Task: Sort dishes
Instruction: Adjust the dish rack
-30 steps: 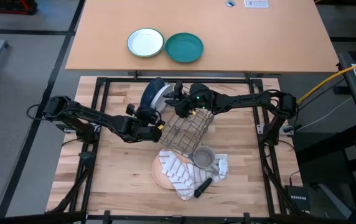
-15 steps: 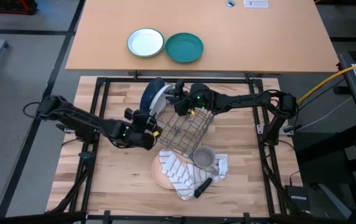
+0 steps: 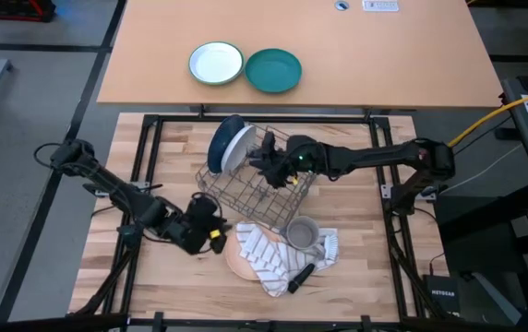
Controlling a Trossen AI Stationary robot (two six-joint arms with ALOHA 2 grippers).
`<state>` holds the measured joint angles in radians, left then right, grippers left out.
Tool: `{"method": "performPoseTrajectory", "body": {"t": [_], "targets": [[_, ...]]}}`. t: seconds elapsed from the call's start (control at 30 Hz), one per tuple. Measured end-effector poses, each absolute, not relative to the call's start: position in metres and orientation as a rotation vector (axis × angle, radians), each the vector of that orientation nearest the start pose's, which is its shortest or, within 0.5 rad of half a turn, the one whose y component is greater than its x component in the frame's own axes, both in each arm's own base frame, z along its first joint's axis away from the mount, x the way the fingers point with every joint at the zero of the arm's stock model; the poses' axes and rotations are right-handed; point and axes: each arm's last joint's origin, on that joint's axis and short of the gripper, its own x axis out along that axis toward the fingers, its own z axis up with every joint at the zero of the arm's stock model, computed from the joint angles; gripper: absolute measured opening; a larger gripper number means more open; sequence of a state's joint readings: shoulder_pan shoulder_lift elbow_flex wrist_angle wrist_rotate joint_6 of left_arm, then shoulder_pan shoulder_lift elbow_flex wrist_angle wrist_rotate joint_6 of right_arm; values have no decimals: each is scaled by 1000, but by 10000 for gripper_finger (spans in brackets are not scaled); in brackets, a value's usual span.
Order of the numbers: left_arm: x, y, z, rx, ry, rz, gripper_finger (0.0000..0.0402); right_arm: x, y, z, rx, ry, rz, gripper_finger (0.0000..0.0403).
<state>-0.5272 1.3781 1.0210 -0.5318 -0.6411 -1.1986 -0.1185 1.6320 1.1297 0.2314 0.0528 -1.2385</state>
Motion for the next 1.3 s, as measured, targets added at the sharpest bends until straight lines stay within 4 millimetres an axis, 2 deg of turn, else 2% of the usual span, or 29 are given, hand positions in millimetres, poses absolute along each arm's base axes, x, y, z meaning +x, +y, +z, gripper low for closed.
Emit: {"method": "performPoseTrajectory", "body": {"t": [0.13, 0.3, 0.53, 0.67, 0.83, 1.07, 1.2, 1.3], "targets": [[240, -141, 260, -733, 572, 486, 119, 360, -26, 285, -1223, 349, 93, 147], [239, -155, 248, -770, 595, 494, 119, 341, 0, 295, -1231, 380, 209, 147], [245, -171, 221, -721, 653, 526, 119, 305, 34, 310, -1218, 408, 396, 147], [247, -177, 209, -682, 680, 537, 119, 291, 49, 318, -1170, 374, 476, 147], [249, -178, 201, -663, 693, 548, 119, 286, 68, 316, -1071, 383, 519, 147], [250, -179, 201, -609, 706, 528, 119, 284, 97, 306, -910, 412, 615, 147], [250, -178, 201, -576, 713, 514, 119, 289, 115, 295, -803, 428, 659, 147], [250, -179, 201, -557, 715, 502, 119, 300, 129, 282, -743, 438, 656, 147]]}}
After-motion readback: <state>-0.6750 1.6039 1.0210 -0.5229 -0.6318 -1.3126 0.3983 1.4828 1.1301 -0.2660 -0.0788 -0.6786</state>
